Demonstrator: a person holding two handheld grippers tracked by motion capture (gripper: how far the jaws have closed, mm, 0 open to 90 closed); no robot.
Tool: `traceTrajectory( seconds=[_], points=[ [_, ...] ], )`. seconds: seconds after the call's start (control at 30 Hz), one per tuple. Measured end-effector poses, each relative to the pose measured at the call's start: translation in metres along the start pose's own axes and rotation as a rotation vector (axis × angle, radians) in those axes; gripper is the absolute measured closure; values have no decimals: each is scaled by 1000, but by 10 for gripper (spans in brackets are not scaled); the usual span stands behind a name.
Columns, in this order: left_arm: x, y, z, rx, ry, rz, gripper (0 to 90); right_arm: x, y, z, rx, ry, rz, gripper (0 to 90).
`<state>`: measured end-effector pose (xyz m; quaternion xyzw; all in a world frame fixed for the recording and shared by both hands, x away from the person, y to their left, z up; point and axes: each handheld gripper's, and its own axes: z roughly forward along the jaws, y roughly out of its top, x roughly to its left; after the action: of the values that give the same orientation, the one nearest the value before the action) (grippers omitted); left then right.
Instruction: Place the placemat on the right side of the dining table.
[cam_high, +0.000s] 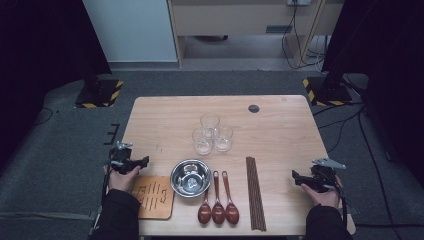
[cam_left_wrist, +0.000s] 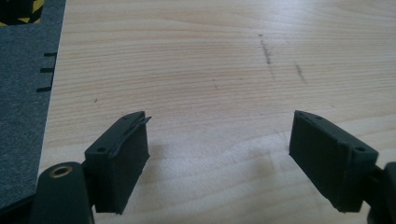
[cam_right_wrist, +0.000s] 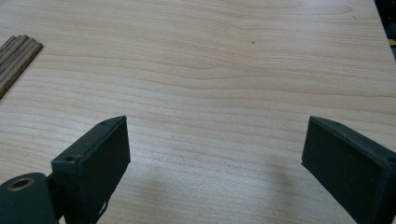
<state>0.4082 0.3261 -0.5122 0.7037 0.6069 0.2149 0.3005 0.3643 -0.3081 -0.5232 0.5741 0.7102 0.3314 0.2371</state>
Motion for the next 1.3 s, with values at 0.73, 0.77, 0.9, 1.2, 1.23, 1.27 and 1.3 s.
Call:
traceTrajectory(
  seconds=[0.73, 0.77, 0.9, 1.2, 1.23, 1.27, 1.3],
  points=[
    [-16, -36, -59, -112, -71, -4, 198, 3, 3, -18, -42, 8, 10, 79],
    [-18, -39, -61, -115, -70, 5, 183, 3, 3, -18, -41, 6, 11, 79],
    [-22, -44, -65, -113, -70, 22, 175, 3, 1, -18, -32, 3, 12, 79],
    [-28, -58, -71, -85, -68, 52, 157, 6, 0, -17, -18, 6, 5, 80],
    [-29, -60, -71, -80, -68, 56, 156, 6, 0, -17, -19, 7, 0, 80],
    [-29, -60, -70, -78, -66, 60, 155, 7, 0, -17, -19, 6, -2, 80],
    [-29, -60, -70, -78, -66, 60, 153, 7, 0, -17, -19, 6, -2, 80]
  ],
)
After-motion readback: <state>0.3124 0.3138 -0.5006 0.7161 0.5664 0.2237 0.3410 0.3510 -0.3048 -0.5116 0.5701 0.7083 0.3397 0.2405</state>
